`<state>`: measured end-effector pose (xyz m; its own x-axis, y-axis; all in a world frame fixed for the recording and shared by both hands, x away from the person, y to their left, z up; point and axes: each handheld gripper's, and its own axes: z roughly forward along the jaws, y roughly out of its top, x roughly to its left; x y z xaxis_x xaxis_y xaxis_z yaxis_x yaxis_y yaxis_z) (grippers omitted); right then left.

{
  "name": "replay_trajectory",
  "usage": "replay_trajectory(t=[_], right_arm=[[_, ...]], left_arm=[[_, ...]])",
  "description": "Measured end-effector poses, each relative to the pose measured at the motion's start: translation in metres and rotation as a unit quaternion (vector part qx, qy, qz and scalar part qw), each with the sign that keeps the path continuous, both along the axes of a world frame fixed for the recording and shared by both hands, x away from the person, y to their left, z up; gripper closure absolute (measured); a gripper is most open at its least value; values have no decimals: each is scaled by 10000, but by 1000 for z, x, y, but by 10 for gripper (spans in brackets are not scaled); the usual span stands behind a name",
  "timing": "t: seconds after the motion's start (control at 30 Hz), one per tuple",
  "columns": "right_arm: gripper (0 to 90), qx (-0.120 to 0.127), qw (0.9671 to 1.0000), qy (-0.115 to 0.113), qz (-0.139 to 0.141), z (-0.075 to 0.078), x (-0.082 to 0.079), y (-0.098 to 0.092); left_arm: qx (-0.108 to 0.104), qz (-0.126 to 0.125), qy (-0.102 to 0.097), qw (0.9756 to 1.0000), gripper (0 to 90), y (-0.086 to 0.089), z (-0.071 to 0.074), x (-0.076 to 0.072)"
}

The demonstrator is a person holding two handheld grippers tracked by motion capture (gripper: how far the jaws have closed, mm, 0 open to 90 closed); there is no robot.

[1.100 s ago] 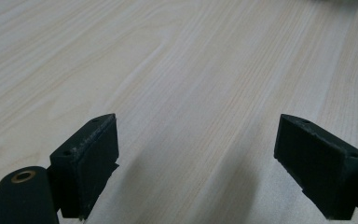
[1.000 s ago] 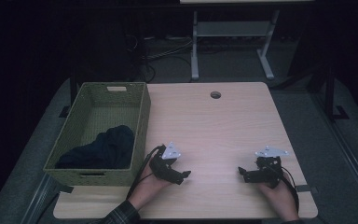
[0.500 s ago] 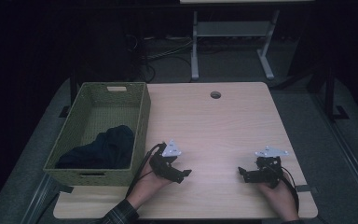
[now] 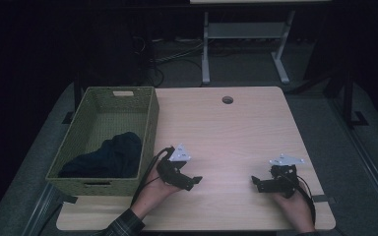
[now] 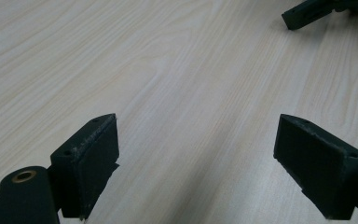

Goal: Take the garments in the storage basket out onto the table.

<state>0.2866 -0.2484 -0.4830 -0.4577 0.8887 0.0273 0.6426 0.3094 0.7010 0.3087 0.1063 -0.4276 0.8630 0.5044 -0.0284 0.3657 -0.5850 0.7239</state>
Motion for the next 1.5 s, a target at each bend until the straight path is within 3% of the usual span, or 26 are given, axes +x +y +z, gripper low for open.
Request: replay_trajectory(t=[0.13,0.23,0.73,0.97,1.17,1.5], right_arm=[[19,0,10000,1,0,0,0,0],[19,2,10000,2,-2,0,0,0],[19,1,10000,-2,-7,0,0,0],[19,11,10000,3,-13,0,0,0],[19,3,10000,0,-1,0,0,0],[20,5,10000,-1,23,0,0,0]], left_arm=[[26,-12,59,10000,135,-1,4,1],[91,-26,-7,10000,135,-2,9,1],[76,-122,6,9999,136,-2,30,4],[42,-207,15,9998,136,-1,37,7],[149,-352,4,9993,136,0,47,12],[-114,-489,81,9987,141,10,54,20]])
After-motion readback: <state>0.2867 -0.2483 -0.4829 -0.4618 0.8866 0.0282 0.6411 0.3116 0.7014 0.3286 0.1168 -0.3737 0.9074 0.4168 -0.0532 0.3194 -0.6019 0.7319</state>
